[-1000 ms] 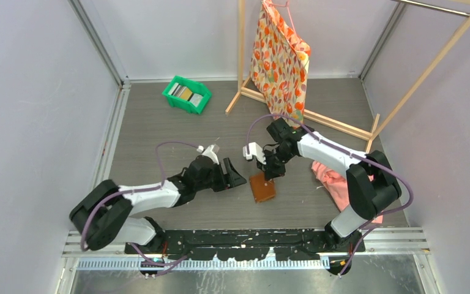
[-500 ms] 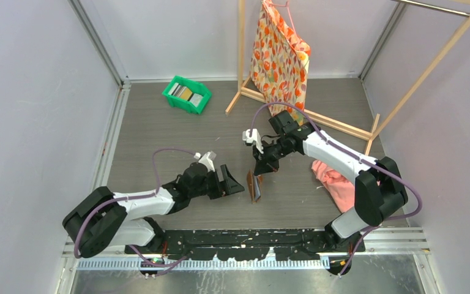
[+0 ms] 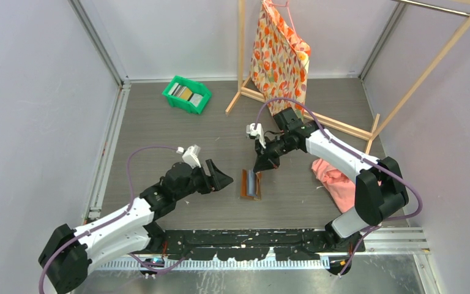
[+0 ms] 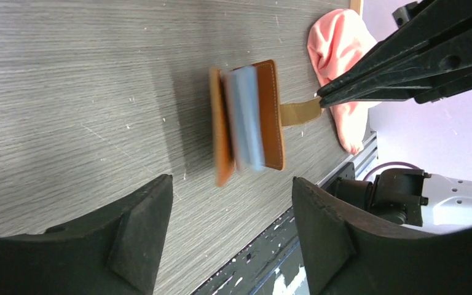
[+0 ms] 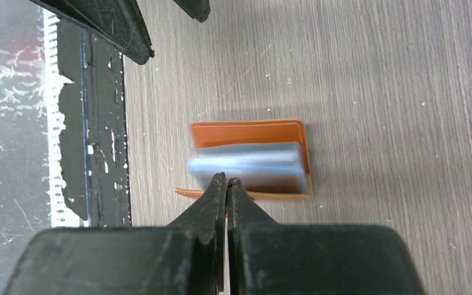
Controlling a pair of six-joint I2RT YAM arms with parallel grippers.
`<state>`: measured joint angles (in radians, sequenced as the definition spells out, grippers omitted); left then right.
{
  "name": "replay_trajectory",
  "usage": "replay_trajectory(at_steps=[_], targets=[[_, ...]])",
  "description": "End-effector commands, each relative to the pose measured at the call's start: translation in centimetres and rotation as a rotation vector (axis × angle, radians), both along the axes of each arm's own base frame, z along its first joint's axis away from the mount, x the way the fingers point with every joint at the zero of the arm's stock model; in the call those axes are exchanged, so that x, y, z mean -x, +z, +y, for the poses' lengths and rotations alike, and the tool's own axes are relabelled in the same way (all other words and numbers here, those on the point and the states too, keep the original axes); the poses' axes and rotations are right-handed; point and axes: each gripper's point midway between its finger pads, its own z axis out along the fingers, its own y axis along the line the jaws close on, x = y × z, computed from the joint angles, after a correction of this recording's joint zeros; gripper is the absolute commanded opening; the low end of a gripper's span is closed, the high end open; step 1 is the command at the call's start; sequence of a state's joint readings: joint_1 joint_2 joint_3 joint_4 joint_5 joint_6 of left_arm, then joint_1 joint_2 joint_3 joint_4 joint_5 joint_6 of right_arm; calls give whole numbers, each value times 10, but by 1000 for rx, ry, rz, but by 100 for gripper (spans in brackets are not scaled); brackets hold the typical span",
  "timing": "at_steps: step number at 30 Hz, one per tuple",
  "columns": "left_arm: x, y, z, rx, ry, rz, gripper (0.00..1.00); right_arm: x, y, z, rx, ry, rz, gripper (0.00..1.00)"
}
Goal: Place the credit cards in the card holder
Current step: Open the card holder at the center of the board.
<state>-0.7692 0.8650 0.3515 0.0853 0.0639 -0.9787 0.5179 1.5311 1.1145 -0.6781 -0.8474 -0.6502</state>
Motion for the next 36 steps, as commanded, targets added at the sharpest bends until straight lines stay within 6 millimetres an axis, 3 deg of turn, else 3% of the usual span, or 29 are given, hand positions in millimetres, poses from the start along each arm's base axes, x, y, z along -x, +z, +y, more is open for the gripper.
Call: replay_trajectory(at_steps=[1,5,10,19,24,33,36], targets=[[-4,20,-2,7,-12,-49,69,-1,28,11,-99,10,-31,1],[-4,30,-18,61,-66,-50,57,-5,20,7,-77,-9,-21,1],[-8,20,-33,75,-102,-16,52,-9,5,-6,-26,-7,-14,1],[-13,1,-63,63,-188,24,55,15,-26,-60,194,217,2,1],[-12,-2,-81,62,-225,25,56,19,-59,-90,353,204,13,1],[-16,-9,-108,87,-280,39,50,-7,-108,-123,586,17,0,8],[-18,-8,-115,108,-295,40,49,-14,-109,-121,590,-25,-5,11]])
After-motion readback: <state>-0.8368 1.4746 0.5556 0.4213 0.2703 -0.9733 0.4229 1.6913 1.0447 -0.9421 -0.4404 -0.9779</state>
